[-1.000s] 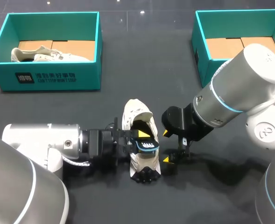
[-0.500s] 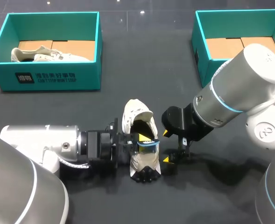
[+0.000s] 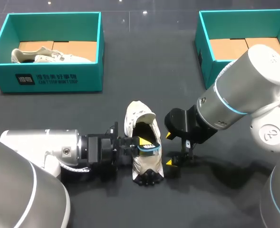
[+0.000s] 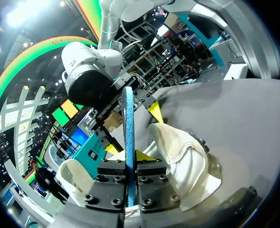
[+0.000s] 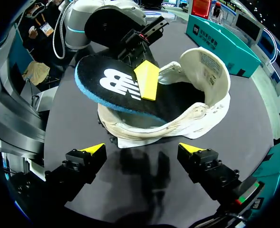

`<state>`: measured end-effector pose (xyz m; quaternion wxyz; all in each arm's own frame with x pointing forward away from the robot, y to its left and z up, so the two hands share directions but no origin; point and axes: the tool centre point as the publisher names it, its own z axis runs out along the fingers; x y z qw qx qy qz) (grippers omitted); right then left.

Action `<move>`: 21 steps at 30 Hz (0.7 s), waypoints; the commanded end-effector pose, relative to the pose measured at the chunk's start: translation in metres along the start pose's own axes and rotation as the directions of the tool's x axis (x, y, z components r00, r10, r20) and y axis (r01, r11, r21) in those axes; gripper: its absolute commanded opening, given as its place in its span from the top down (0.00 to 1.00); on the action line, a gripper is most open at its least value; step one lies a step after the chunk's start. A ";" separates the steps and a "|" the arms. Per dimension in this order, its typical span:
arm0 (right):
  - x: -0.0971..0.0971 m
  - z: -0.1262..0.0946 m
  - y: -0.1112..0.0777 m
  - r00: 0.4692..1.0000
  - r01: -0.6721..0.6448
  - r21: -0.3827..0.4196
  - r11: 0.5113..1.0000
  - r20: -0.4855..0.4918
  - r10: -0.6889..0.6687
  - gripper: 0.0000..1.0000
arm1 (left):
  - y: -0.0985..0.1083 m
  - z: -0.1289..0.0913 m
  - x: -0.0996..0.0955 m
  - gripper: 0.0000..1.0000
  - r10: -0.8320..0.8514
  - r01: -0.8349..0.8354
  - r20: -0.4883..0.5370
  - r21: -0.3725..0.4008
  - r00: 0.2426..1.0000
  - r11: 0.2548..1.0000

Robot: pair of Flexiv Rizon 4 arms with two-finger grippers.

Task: Take the shoe out of the shoebox, open the shoe tongue, remove and reinsert the insole, then place the shoe into the shoebox

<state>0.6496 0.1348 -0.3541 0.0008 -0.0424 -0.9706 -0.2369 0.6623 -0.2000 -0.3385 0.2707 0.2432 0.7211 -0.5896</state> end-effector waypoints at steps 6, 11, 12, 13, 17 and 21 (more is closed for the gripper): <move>0.001 0.001 -0.001 1.000 0.000 -0.003 1.000 0.001 0.000 0.00 | 0.015 0.008 -0.004 1.00 -0.025 0.024 -0.019 -0.053 1.000 0.998; 0.001 0.001 -0.001 1.000 0.000 -0.003 1.000 0.001 0.000 0.00 | 0.019 0.007 -0.005 1.00 -0.046 0.045 -0.021 -0.061 0.999 0.997; 0.001 0.001 -0.001 1.000 0.000 -0.003 1.000 0.001 0.000 0.00 | 0.018 0.007 -0.004 1.00 -0.051 0.049 -0.022 -0.059 0.998 0.997; 0.001 0.001 -0.001 1.000 0.000 -0.003 1.000 0.001 0.000 0.00 | 0.017 0.006 -0.005 1.00 -0.053 0.051 -0.022 -0.057 0.998 0.997; 0.001 0.001 -0.001 1.000 0.000 -0.003 1.000 0.001 0.000 0.00 | 0.010 0.004 -0.005 0.82 -0.059 0.059 -0.021 -0.043 0.998 0.997; 0.001 0.001 -0.001 1.000 0.000 -0.003 1.000 0.001 0.000 0.00 | 0.002 0.002 -0.004 0.72 -0.058 0.058 -0.020 -0.028 0.998 0.998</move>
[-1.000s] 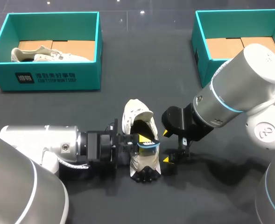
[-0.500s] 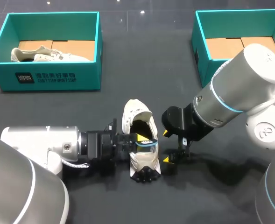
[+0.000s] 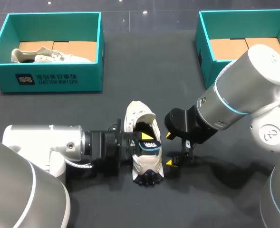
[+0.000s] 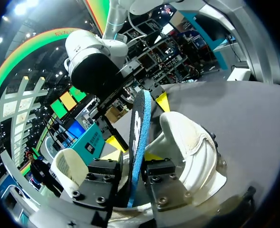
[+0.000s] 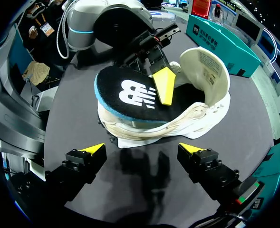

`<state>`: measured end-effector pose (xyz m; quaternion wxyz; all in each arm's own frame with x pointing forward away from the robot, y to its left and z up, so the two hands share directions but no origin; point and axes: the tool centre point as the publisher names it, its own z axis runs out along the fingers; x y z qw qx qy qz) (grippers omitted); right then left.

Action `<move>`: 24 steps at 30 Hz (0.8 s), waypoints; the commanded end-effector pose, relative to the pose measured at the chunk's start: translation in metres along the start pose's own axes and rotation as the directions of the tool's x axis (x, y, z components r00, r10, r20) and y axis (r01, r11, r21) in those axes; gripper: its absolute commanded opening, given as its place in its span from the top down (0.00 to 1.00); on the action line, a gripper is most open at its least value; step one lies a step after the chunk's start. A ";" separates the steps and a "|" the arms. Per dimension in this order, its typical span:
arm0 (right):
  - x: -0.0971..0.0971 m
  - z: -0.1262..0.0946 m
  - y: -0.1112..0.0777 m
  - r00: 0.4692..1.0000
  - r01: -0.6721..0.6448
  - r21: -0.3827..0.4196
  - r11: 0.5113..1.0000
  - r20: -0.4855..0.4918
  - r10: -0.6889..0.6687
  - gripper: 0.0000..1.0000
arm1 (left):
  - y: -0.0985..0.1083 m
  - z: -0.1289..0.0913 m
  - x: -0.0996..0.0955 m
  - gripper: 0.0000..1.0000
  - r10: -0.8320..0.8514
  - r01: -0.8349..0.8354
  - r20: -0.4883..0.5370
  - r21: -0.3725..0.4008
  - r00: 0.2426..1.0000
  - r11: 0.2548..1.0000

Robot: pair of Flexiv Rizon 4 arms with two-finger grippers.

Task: Take the shoe out of the shoebox, open the shoe tongue, remove and reinsert the insole, then place the shoe into the shoebox

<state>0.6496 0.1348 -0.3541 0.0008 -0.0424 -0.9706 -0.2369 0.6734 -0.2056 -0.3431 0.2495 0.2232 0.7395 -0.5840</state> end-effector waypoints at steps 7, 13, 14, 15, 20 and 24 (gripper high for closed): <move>0.001 0.001 -0.001 1.000 0.000 -0.002 1.000 0.001 0.000 0.00 | -0.021 -0.009 0.002 0.73 0.012 -0.012 0.004 0.024 1.000 1.000; 0.001 0.001 -0.001 1.000 0.000 -0.002 1.000 0.001 0.000 0.00 | -0.034 -0.013 0.003 0.75 0.000 0.000 0.014 0.017 1.000 1.000; 0.001 0.001 -0.001 1.000 0.000 -0.002 1.000 0.001 0.000 0.00 | -0.036 -0.013 0.003 0.74 -0.001 0.001 0.013 0.014 1.000 1.000; 0.001 0.001 -0.001 1.000 0.000 -0.002 1.000 0.001 0.000 0.00 | -0.037 -0.014 0.003 0.74 -0.001 0.001 0.014 0.011 1.000 1.000; 0.001 0.001 -0.001 1.000 0.000 -0.002 1.000 0.001 0.000 0.00 | -0.040 -0.014 0.004 0.96 -0.006 0.006 0.009 -0.022 1.000 1.000; 0.001 0.001 -0.001 1.000 0.000 -0.002 1.000 0.001 0.000 0.00 | -0.040 -0.012 0.006 1.00 0.006 -0.005 0.004 -0.065 1.000 0.998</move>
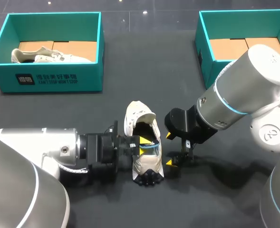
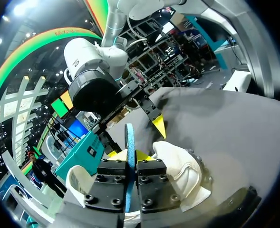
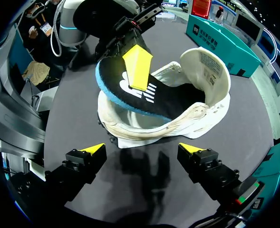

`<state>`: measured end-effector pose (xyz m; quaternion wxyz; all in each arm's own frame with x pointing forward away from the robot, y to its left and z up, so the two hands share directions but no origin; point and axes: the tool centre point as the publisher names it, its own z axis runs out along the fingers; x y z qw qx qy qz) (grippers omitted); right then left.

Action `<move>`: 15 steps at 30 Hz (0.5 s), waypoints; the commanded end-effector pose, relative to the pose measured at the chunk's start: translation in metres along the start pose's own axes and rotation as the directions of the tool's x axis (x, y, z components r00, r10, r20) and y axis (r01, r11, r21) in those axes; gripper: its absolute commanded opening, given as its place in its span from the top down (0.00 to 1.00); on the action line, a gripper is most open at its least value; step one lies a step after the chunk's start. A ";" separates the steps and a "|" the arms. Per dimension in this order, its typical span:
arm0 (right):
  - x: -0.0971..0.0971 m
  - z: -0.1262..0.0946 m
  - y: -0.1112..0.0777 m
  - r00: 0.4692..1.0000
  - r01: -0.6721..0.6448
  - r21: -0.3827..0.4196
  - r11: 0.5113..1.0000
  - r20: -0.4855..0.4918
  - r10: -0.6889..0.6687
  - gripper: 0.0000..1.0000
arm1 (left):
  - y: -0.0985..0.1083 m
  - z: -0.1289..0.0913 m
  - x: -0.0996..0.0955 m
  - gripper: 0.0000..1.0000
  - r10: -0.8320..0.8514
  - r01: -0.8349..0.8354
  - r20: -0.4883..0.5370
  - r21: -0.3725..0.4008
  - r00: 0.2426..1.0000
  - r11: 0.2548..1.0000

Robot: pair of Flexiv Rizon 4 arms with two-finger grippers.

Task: Take the shoe out of the shoebox, open the shoe tongue, remove and reinsert the insole, then place the shoe into the shoebox

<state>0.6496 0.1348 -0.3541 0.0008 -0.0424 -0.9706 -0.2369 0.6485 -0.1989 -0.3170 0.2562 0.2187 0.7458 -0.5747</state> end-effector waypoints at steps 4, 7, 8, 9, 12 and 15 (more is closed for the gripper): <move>0.001 0.001 -0.001 1.000 0.000 -0.003 1.000 0.001 0.000 0.00 | -0.001 0.004 0.005 1.00 0.020 -0.020 0.002 -0.072 1.000 0.997; 0.001 0.001 -0.001 1.000 0.000 -0.003 1.000 0.001 0.000 0.00 | 0.007 0.007 0.006 1.00 0.021 -0.021 0.002 -0.102 1.000 0.995; 0.001 0.001 -0.001 1.000 0.000 -0.003 1.000 0.001 0.000 0.00 | 0.010 0.008 0.006 1.00 0.016 -0.016 -0.001 -0.105 1.000 0.994; 0.001 0.001 -0.001 1.000 0.000 -0.003 1.000 0.001 0.000 0.00 | 0.012 0.009 0.006 1.00 0.012 -0.013 -0.001 -0.111 1.000 0.994; 0.001 0.001 -0.001 1.000 0.000 -0.003 1.000 0.001 0.000 0.00 | 0.019 0.011 0.004 1.00 0.007 -0.008 -0.003 -0.128 1.000 0.992; 0.001 0.001 -0.001 1.000 0.000 -0.003 1.000 0.001 0.000 0.00 | 0.025 0.013 0.002 1.00 0.005 -0.006 -0.006 -0.144 1.000 0.989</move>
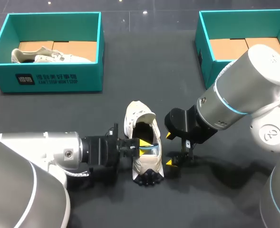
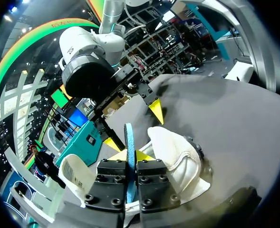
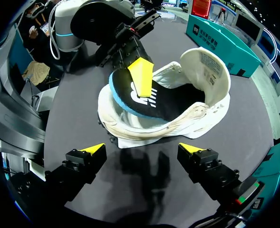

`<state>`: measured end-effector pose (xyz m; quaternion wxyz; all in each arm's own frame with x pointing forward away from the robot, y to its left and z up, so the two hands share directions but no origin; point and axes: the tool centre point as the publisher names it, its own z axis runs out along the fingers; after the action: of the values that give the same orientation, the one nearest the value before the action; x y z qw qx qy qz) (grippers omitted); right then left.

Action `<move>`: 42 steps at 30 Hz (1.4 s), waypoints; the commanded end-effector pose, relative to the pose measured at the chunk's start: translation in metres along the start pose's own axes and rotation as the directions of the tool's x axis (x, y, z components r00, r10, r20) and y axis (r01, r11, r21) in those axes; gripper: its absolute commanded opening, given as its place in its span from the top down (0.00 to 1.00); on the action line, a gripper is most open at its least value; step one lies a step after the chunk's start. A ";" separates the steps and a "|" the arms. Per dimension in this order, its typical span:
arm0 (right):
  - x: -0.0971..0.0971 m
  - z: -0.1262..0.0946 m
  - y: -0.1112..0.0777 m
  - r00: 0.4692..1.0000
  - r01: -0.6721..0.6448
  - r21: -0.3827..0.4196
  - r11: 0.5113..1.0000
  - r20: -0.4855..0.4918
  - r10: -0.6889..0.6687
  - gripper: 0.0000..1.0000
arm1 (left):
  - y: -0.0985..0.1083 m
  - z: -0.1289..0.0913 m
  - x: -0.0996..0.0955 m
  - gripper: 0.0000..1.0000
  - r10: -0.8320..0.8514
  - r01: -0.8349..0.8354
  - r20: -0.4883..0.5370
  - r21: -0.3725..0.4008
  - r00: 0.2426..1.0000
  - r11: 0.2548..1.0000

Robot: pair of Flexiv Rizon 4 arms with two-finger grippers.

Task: Take the shoe out of the shoebox, open the shoe tongue, remove and reinsert the insole, then place the shoe into the shoebox

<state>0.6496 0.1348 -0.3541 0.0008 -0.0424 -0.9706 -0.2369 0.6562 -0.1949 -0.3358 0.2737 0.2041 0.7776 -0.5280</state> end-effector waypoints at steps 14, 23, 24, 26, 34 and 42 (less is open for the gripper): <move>0.001 0.001 -0.001 1.000 0.000 -0.003 1.000 0.001 0.000 0.00 | 0.023 0.013 -0.006 1.00 -0.033 0.031 -0.029 -0.053 0.999 0.998; 0.001 0.001 -0.001 1.000 0.000 -0.003 1.000 0.001 0.000 0.00 | 0.003 0.004 -0.005 0.78 -0.025 0.026 -0.031 0.021 0.999 0.999; 0.001 0.001 -0.001 1.000 0.000 -0.003 1.000 0.001 0.000 0.00 | 0.000 0.002 -0.004 0.78 -0.020 0.021 -0.029 0.027 0.999 0.999; 0.001 0.001 -0.001 1.000 0.000 -0.003 1.000 0.001 0.000 0.00 | -0.005 0.001 -0.004 0.78 -0.021 0.022 -0.032 0.049 0.999 0.999; 0.001 0.001 -0.001 1.000 0.000 -0.003 1.000 0.001 0.000 0.00 | -0.020 -0.001 -0.003 0.80 -0.004 0.007 -0.036 0.094 0.999 0.996; 0.001 0.001 -0.001 1.000 0.000 -0.003 1.000 0.001 0.000 0.00 | -0.010 0.011 0.000 1.00 0.010 -0.004 -0.063 0.087 0.998 0.996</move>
<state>0.6496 0.1348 -0.3541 0.0008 -0.0424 -0.9706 -0.2369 0.6470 -0.2029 -0.3268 0.2453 0.2333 0.7604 -0.5543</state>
